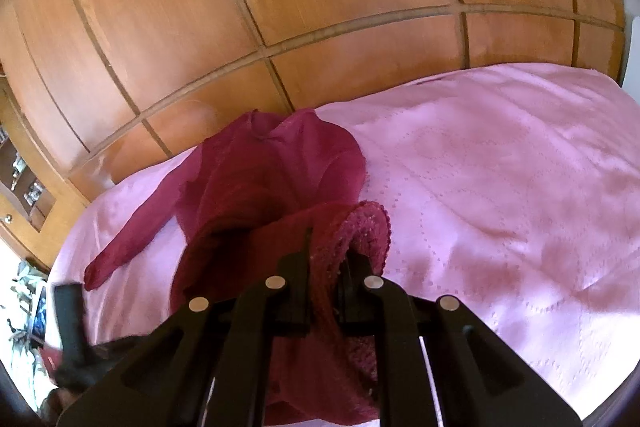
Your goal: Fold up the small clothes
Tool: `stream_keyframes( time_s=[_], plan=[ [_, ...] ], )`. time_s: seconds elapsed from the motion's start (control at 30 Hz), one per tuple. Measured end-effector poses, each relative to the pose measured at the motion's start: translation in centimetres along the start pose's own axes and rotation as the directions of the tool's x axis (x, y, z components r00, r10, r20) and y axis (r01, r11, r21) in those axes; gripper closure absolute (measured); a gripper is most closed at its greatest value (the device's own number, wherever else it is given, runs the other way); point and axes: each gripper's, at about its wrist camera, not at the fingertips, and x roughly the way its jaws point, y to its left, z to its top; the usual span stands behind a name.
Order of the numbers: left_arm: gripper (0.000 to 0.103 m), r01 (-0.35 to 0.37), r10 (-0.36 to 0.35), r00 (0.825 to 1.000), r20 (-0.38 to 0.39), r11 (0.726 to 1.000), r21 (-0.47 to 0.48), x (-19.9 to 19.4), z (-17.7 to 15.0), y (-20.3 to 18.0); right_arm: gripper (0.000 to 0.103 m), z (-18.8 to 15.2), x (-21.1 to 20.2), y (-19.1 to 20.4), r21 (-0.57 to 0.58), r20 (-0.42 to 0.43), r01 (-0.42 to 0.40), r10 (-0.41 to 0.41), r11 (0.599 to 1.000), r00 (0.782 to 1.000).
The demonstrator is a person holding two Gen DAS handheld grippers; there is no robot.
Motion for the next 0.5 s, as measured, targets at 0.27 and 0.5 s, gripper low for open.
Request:
stream_keyframes(
  time_s=[0.27, 0.5],
  plan=[
    [0.098, -0.077, 0.091, 0.968, 0.235, 0.995, -0.066, -10.0, 0.9, 5.6, 0.096, -0.8, -2.0, 3.9, -0.067, -0.04, -0.184, 0.182, 0.981, 0.983],
    [0.098, -0.335, 0.391, 0.874, 0.289, 0.915, -0.223, -19.1, -1.9, 15.4, 0.038, -5.8, -2.0, 11.7, -0.094, -0.289, -0.576, 0.531, 0.812, 0.796]
  ],
)
